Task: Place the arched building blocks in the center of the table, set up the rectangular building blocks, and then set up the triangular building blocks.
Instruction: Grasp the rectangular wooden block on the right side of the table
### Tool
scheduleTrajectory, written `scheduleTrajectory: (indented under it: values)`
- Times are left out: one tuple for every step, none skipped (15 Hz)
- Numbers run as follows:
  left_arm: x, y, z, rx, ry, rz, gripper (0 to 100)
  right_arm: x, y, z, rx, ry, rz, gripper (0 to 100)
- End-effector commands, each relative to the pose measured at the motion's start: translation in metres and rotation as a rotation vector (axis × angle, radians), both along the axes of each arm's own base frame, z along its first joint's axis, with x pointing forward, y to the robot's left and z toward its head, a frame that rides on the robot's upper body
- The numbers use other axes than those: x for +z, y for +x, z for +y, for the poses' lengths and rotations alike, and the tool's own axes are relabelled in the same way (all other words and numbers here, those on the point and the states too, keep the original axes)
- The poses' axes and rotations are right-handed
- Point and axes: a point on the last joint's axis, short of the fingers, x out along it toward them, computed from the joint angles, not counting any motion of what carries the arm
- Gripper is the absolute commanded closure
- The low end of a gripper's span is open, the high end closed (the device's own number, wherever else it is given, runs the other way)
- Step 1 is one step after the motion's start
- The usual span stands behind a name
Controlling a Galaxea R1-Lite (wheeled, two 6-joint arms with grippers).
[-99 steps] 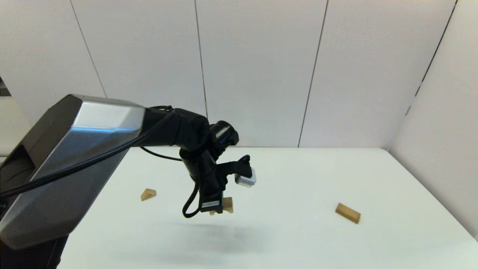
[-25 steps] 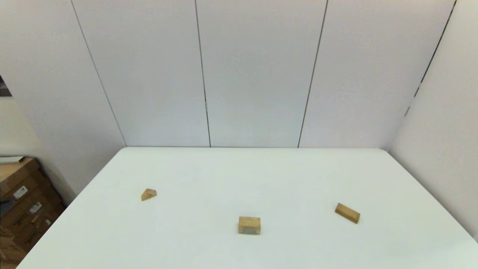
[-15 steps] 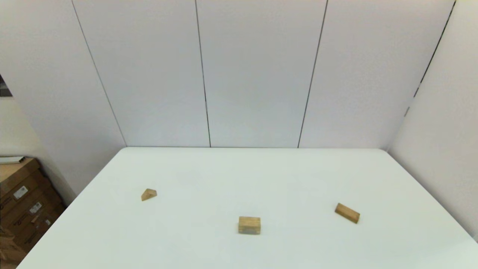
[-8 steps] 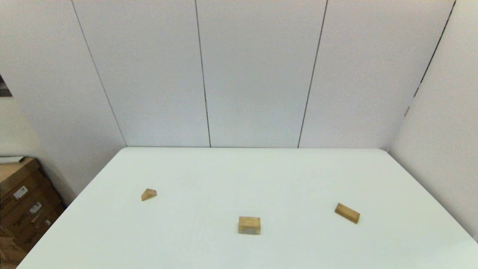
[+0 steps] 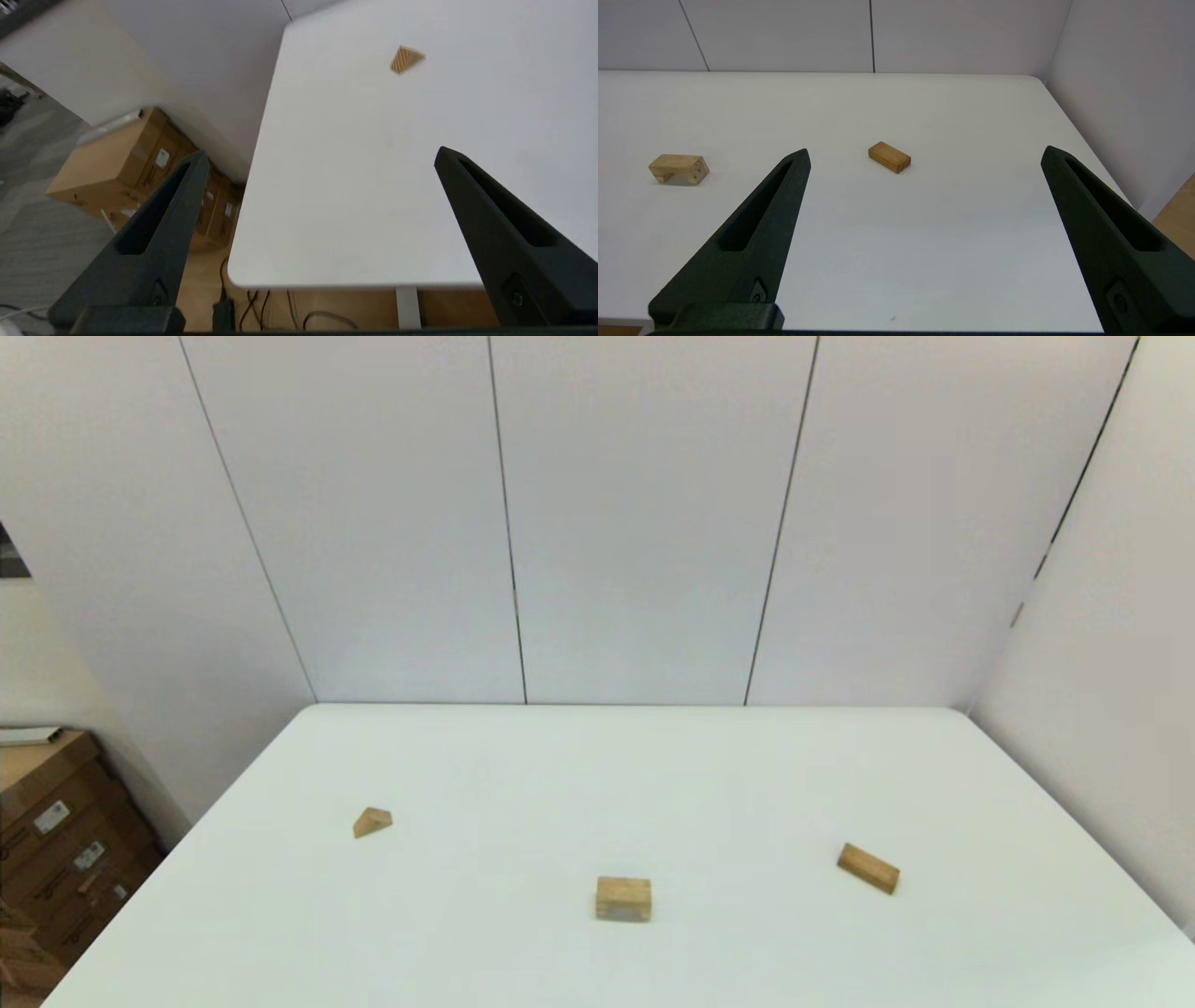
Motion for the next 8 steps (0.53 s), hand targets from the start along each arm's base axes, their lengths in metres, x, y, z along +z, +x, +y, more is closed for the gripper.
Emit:
scheduleTrajectory:
  values:
    - [-0.014, -0.004, -0.001, -0.041, -0.027, -0.103, 0, 0.000, 0.000, 0.000, 0.000, 0.000, 0.000, 0]
    - [-0.017, -0.006, -0.003, -0.128, -0.077, -0.124, 0, 0.000, 0.000, 0.000, 0.000, 0.000, 0.000, 0]
    - [-0.022, -0.007, -0.006, -0.221, -0.153, -0.135, 0, 0.000, 0.000, 0.000, 0.000, 0.000, 0.000, 0]
    - [-0.023, -0.008, -0.006, -0.249, -0.188, -0.153, 0, 0.000, 0.000, 0.000, 0.000, 0.000, 0.001, 0]
    - [-0.024, -0.008, -0.006, -0.234, -0.193, -0.148, 0, 0.000, 0.000, 0.000, 0.000, 0.000, 0.000, 0]
    - [-0.027, -0.007, -0.006, -0.231, -0.199, -0.138, 0, 0.000, 0.000, 0.000, 0.000, 0.000, 0.000, 0]
    - [-0.027, -0.007, -0.006, -0.231, -0.201, -0.144, 0, 0.000, 0.000, 0.000, 0.000, 0.000, 0.001, 0]
    - [-0.026, -0.006, -0.006, -0.231, -0.208, -0.154, 0, 0.000, 0.000, 0.000, 0.000, 0.000, 0.000, 0]
